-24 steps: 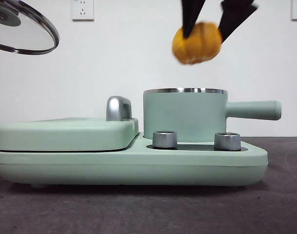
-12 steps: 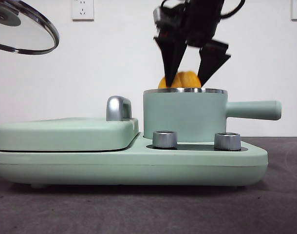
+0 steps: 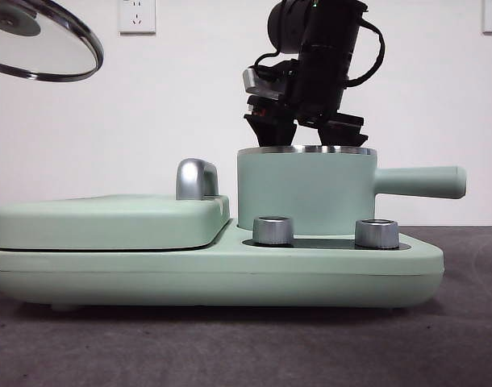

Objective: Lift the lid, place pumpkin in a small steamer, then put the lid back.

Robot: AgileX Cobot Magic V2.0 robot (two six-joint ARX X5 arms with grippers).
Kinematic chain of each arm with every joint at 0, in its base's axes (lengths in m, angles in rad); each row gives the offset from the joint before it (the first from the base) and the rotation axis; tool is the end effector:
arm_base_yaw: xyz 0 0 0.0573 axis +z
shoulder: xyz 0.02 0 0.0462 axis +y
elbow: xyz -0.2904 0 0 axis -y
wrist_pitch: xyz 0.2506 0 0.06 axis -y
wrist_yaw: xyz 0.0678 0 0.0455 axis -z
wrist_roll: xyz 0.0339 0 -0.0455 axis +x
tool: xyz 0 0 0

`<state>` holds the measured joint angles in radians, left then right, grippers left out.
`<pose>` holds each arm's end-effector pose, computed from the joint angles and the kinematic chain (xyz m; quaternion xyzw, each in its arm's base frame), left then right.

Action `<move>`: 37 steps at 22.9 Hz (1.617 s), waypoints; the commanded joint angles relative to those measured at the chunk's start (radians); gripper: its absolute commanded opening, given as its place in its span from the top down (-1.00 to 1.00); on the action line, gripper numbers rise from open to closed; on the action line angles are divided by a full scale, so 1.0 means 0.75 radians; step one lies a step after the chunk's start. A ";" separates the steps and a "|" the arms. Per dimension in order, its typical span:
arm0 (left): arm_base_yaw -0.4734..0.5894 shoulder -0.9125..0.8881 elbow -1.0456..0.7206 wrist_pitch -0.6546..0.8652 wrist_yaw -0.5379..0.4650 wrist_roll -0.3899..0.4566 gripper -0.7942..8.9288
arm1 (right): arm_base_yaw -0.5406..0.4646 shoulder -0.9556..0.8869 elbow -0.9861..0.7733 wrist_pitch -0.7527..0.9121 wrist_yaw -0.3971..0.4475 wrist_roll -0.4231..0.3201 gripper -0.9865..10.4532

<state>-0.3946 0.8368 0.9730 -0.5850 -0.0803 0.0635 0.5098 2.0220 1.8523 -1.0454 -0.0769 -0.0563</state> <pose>0.1461 -0.0579 0.3685 0.0829 0.2113 -0.1594 0.9608 0.3820 0.2166 0.2864 -0.1447 0.5506 0.2530 0.7822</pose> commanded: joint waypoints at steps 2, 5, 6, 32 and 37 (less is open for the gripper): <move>-0.004 -0.001 0.018 0.043 -0.005 0.008 0.81 | 0.008 0.047 0.037 0.014 -0.002 -0.015 0.11; -0.004 -0.001 0.018 0.043 -0.005 0.008 0.81 | 0.008 0.059 0.037 0.022 -0.003 -0.015 0.11; -0.004 -0.001 0.018 0.042 -0.005 0.008 0.81 | 0.008 0.060 0.037 0.024 -0.003 -0.015 0.11; -0.004 -0.001 0.018 0.037 -0.004 -0.007 0.81 | 0.015 -0.550 -0.415 0.373 -0.001 0.028 0.09; -0.004 -0.001 0.018 0.030 -0.004 -0.038 0.81 | 0.015 -0.875 -0.886 0.661 0.000 0.071 0.09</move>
<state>-0.3946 0.8368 0.9730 -0.5880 -0.0803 0.0483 0.5125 1.3720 1.1862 -0.5655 -0.0772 -0.0315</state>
